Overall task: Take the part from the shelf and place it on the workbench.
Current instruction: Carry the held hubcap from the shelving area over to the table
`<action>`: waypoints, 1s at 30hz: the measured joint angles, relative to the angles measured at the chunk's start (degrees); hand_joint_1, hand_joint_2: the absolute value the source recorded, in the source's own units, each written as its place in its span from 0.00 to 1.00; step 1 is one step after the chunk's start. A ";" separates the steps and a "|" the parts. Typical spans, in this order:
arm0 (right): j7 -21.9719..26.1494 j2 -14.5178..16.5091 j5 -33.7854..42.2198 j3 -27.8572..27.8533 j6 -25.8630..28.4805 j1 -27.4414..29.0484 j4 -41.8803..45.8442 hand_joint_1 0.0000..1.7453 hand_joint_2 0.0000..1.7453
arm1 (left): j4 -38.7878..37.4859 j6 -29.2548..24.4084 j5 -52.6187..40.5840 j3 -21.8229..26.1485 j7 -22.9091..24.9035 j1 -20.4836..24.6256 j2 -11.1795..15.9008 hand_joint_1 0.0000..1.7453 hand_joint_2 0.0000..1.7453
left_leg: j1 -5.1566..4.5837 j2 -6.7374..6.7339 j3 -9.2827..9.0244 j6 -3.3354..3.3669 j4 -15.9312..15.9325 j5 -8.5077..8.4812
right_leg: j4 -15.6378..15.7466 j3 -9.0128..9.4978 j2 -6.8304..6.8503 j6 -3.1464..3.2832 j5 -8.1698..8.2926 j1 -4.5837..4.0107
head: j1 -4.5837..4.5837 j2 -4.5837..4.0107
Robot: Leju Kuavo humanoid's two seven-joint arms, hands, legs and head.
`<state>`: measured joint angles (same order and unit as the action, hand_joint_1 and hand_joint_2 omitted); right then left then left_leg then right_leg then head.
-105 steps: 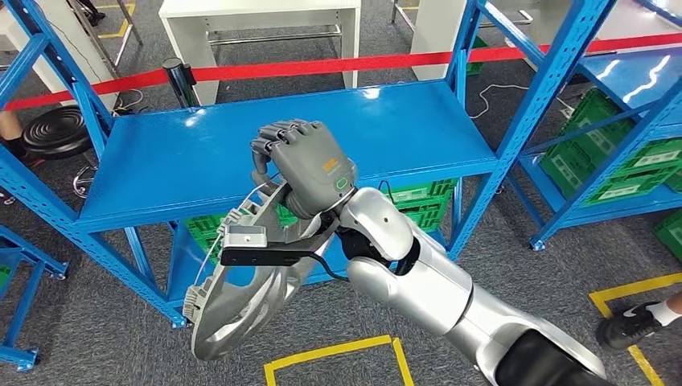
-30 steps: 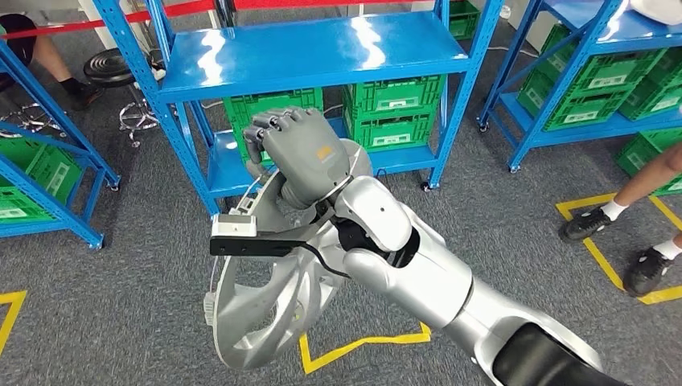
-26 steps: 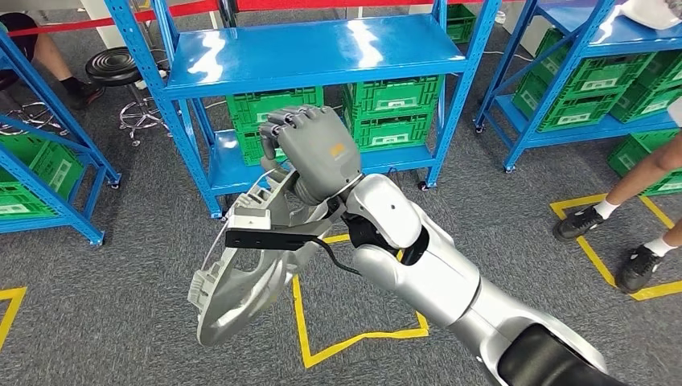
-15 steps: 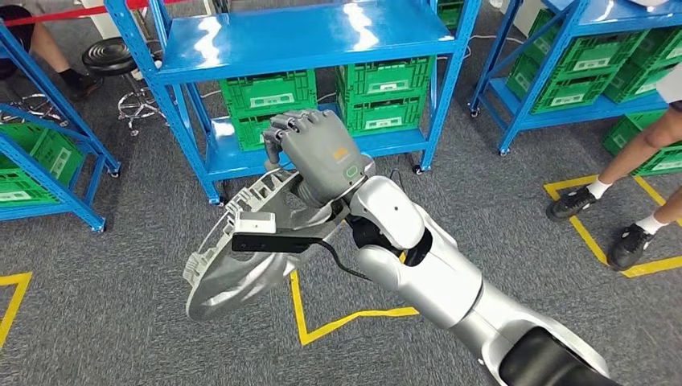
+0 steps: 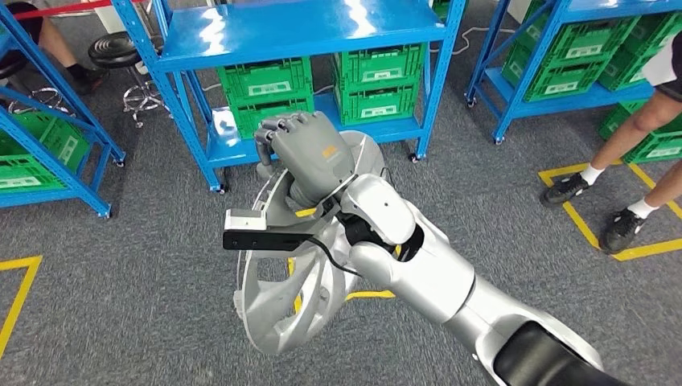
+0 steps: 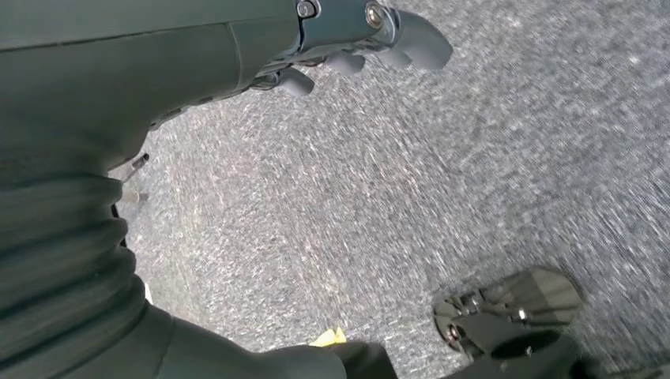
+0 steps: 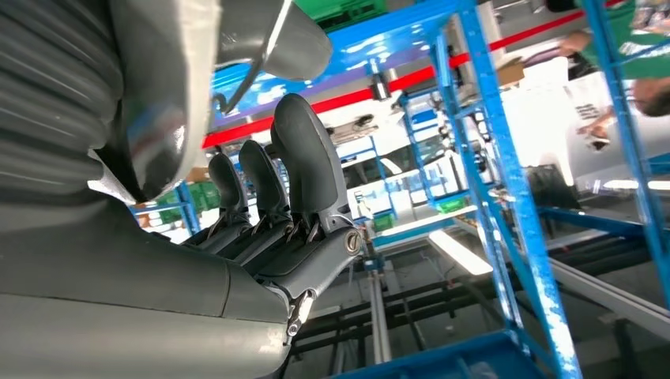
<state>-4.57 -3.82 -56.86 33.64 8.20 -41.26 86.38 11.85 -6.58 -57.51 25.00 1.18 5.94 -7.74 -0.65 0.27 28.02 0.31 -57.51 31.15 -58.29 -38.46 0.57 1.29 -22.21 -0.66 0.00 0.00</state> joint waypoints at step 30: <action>0.37 0.00 -4.34 0.27 0.73 0.50 -0.62 1.00 1.00 | -0.24 0.62 0.34 0.95 -1.55 -1.16 0.07 0.00 1.00 | 2.04 -0.75 10.03 -3.03 -10.33 -1.98 | -0.70 6.27 1.97 0.02 -6.97 1.35 | 0.10 0.00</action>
<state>-4.21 -3.82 -61.21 33.92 8.93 -40.75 85.76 11.61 -5.97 -57.17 25.96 -0.37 4.78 -7.67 1.39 -0.48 38.06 -2.72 -67.84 29.17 -58.99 -32.19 2.53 1.31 -29.19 0.68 0.10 0.00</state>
